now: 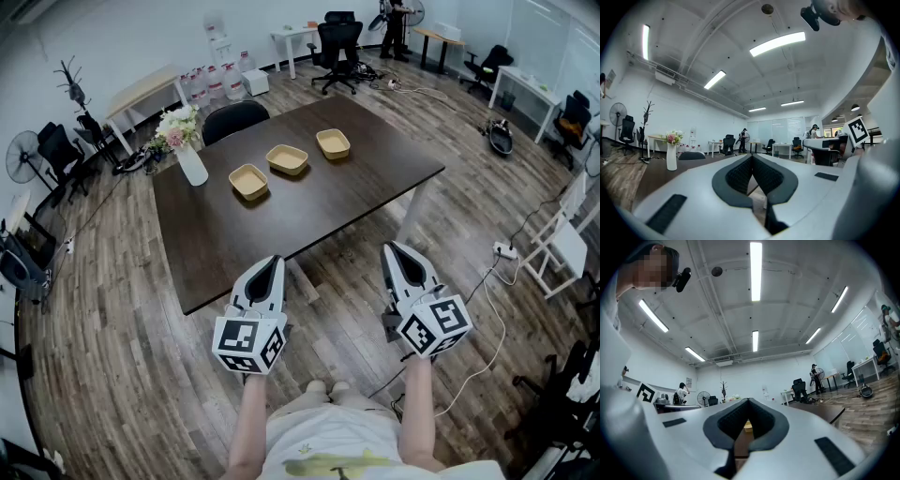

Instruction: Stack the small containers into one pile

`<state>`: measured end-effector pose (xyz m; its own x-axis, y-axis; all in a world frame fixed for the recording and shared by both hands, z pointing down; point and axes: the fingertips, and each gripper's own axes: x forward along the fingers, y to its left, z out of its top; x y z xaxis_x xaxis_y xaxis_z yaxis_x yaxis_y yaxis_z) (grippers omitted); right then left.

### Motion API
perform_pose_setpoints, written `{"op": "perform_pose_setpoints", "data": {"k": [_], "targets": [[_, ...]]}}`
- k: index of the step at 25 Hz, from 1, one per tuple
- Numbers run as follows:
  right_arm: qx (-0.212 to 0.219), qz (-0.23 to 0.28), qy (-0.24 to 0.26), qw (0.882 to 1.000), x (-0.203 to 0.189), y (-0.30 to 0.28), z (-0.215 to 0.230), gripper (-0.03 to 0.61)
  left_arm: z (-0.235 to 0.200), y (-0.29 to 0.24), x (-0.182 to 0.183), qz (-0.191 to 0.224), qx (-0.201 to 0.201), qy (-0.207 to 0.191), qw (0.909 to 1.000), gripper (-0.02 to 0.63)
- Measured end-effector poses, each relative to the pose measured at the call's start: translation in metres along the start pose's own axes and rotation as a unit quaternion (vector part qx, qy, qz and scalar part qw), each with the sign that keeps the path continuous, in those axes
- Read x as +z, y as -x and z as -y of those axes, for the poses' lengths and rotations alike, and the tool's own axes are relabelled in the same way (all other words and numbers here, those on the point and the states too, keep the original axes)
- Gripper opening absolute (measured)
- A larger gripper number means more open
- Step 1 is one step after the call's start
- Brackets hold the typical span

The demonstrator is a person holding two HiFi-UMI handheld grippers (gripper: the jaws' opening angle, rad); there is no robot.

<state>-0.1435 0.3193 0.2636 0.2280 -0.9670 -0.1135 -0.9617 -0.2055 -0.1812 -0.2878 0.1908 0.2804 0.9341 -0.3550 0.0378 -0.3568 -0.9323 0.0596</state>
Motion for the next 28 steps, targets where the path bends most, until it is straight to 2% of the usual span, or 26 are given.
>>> {"op": "perform_pose_setpoints", "data": {"k": [5, 9, 17, 28], "targets": [[0.005, -0.003, -0.002, 1.0, 0.001, 0.005, 0.003, 0.021, 0.007, -0.001, -0.001, -0.001, -0.001, -0.003, 1.0, 0.025], [0.013, 0.014, -0.012, 1.0, 0.006, 0.009, 0.009, 0.021, 0.015, -0.006, -0.001, 0.002, -0.002, -0.005, 1.0, 0.025], [0.006, 0.001, -0.016, 1.0, -0.002, 0.013, 0.02, 0.021, 0.028, -0.004, -0.01, 0.003, 0.007, 0.006, 1.0, 0.025], [0.01, -0.008, -0.035, 0.999, -0.017, -0.022, 0.046, 0.021, 0.013, -0.043, -0.024, -0.008, 0.011, 0.017, 0.9998, 0.025]]}}
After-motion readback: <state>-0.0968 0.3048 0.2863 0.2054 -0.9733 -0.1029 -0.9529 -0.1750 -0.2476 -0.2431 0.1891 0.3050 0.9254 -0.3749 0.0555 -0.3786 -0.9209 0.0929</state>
